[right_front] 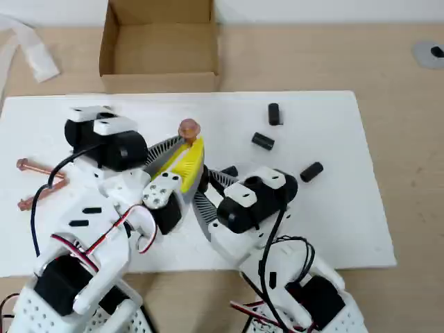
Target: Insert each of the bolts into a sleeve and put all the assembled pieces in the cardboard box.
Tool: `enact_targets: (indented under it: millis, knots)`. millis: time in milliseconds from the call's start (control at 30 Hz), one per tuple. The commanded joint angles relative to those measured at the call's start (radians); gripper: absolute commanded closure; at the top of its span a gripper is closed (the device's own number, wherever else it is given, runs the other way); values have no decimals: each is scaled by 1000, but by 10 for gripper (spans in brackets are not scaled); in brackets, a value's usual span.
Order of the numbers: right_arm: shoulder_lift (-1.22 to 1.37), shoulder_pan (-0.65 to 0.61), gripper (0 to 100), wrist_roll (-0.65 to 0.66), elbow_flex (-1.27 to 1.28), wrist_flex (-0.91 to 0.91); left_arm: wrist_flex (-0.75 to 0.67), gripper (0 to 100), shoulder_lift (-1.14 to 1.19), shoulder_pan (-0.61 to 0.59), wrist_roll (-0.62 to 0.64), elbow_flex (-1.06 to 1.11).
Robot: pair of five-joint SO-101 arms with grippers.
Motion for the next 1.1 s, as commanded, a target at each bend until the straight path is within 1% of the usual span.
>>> enact_targets:
  millis: [0, 233, 333, 467, 667, 867, 900, 967, 1067]
  knots:
    - [-7, -13, 989, -5, -5, -25, 14, 976, -5, 51, 8, -46]
    - [-7, -13, 989, -5, -5, -23, 28, 894, -7, 0, 14, -51]
    - [-5, -13, 989, -3, -5, -21, 129, 852, -2, 18, 23, -95]
    - [16, -13, 989, -3, -7, -20, 229, 840, 47, 20, 71, -190]
    - [191, -2, 989, -9, -99, -23, 361, 839, 120, 20, 86, -393]
    - [470, 96, 989, -11, -312, -31, 500, 843, 173, 20, 84, -560]
    - [526, 113, 989, -11, -357, -31, 514, 845, 180, 6, 86, -577]
    - [631, 137, 989, -11, -446, -31, 526, 872, 189, -61, 86, -606]
    - [776, 157, 989, -11, -588, -31, 496, 943, 191, -213, 84, -646]
